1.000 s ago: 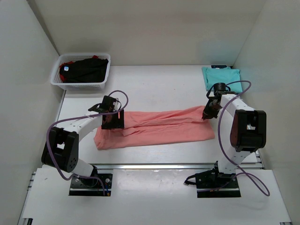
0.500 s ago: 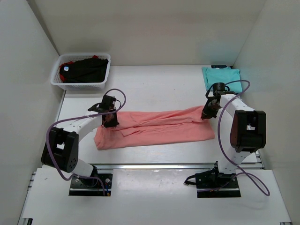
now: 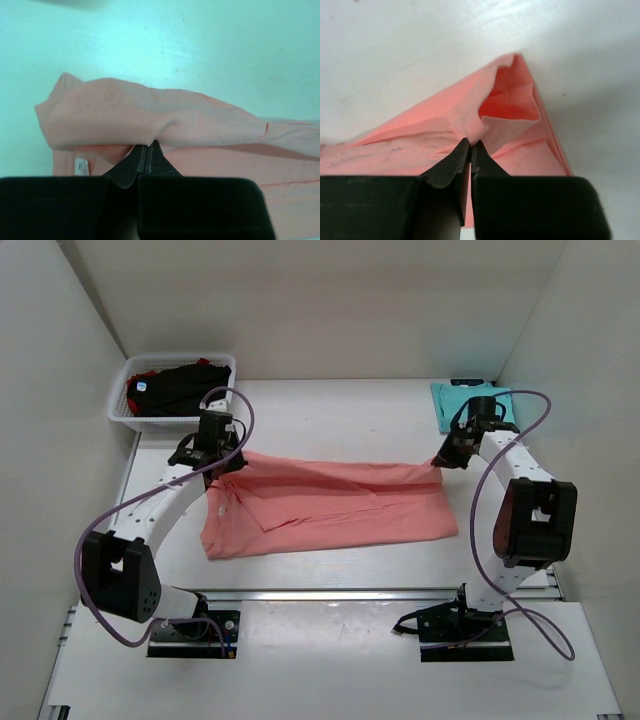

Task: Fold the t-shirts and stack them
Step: Fold the other side of the tshirt into a rectangle

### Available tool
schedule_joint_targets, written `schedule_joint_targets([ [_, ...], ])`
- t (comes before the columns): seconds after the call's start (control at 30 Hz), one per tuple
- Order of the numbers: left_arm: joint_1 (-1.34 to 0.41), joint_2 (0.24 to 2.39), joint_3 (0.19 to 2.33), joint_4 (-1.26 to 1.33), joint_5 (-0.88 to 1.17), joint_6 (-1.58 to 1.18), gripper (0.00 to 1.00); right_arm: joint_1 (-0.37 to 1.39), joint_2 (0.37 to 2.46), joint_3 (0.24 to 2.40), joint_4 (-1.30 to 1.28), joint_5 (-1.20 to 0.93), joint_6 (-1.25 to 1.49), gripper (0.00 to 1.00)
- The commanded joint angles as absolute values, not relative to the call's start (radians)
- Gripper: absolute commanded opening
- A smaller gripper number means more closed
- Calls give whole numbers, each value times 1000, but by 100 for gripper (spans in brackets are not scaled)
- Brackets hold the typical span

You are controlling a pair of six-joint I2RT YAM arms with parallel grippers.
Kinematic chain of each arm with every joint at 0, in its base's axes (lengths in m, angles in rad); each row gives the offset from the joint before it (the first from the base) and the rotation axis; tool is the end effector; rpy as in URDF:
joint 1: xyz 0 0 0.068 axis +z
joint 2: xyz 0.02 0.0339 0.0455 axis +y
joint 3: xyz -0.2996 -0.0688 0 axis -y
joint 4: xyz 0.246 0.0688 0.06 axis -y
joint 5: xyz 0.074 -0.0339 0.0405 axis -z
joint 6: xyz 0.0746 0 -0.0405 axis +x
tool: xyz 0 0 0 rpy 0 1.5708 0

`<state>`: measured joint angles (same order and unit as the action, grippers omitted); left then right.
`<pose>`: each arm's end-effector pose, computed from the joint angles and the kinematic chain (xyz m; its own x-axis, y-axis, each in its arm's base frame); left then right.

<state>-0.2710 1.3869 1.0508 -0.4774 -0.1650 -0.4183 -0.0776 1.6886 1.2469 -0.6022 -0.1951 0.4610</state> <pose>0.3103 -0.0735 0.2763 -0.7029 -0.2206 -0.6762 -0.1425 0.9751 -0.1700 0.3772 -0.0148 0.2329 -0.7812 0.4985 -0.3758 0.3644 0.8529 0.3738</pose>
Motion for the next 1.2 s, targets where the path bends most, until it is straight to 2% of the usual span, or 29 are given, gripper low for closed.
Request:
schedule_joint_targets([
  [0.0, -253, 1361, 1094, -434, -189, -405, 0, -95, 1693, 1307, -514, -256, 449, 0],
  [0.63, -215, 1394, 1037, -258, -71, -362, 2, -121, 1876, 1598, -451, -293, 448, 0],
  [0.9, -222, 1451, 1032, -230, -60, -341, 6, -127, 1873, 1562, -457, -262, 426, 0],
  [0.97, -221, 1459, 1029, -229, -63, -336, 6, -129, 1865, 1542, -434, -271, 419, 0],
  [1.03, -218, 1462, 1020, -230, -64, -331, 1, -141, 1873, 1517, -426, -282, 404, 0],
  [1.17, -212, 1439, 962, -236, -66, -333, 0, -150, 1865, 1473, -391, -294, 382, 0],
])
